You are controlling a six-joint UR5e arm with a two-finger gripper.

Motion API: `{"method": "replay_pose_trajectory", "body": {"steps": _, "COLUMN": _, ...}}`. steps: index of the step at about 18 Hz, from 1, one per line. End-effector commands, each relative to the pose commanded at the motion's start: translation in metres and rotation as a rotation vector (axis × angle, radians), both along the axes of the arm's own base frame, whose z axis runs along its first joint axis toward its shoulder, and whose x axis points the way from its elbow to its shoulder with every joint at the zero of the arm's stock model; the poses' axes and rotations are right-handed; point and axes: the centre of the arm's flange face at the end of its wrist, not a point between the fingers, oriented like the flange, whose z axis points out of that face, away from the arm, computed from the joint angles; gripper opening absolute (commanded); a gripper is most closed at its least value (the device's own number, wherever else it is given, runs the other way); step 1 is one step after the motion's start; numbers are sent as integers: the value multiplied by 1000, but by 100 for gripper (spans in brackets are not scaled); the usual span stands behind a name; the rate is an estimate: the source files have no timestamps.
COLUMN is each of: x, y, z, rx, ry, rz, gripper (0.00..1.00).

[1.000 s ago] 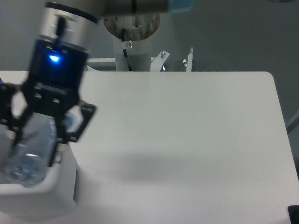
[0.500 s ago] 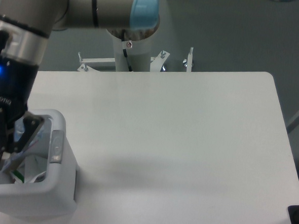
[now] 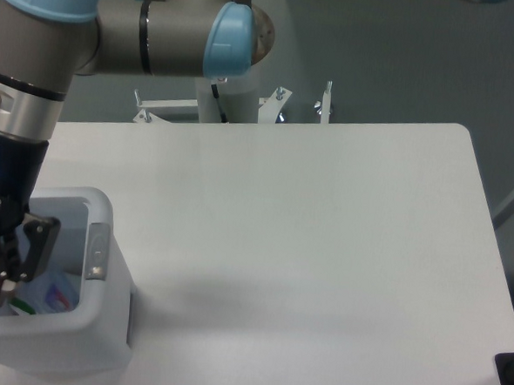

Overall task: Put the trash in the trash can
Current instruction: 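Lower the bottle into the bin and open the gripper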

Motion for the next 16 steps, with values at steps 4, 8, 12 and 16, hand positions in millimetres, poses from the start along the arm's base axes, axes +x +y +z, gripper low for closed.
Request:
{"method": "replay_pose_trajectory", "body": {"steps": 4, "x": -100, "y": -45, "z": -19, "rx": -56, "ry": 24, "rz": 170, "gripper": 100}}
{"method": "replay_pose_trajectory", "body": {"steps": 8, "x": -167, "y": -101, "z": -50, "rx": -240, "ry": 165, "rz": 317, "gripper": 100}}
{"method": "replay_pose_trajectory", "body": {"steps": 12, "x": -176, "y": -140, "z": -87, "rx": -527, "ry": 431, "rz": 267, "gripper": 100}}
{"method": "replay_pose_trajectory", "body": {"steps": 16, "x": -167, "y": -161, "z": -97, "rx": -655, "ry": 500, "rz": 197, "gripper": 100}}
